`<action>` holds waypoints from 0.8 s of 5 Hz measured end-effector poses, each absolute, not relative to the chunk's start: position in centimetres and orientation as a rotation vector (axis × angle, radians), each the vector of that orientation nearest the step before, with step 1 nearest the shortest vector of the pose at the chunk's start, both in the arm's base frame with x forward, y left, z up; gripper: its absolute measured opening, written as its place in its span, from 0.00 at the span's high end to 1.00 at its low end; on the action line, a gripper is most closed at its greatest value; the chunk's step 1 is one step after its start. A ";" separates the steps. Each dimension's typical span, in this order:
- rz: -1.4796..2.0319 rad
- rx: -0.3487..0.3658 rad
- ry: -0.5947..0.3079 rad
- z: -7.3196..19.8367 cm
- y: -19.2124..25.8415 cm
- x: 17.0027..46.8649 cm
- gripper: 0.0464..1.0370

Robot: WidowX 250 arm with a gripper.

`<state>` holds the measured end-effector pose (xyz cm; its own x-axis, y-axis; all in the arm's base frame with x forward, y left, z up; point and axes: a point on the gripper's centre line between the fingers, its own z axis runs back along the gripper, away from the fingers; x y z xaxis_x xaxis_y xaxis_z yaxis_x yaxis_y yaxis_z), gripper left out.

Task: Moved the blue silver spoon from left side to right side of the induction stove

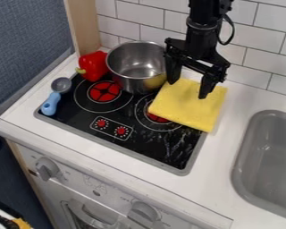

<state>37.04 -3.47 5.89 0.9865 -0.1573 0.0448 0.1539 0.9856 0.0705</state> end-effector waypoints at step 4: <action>-0.043 0.036 -0.149 9.0 8.0 30.0 0.04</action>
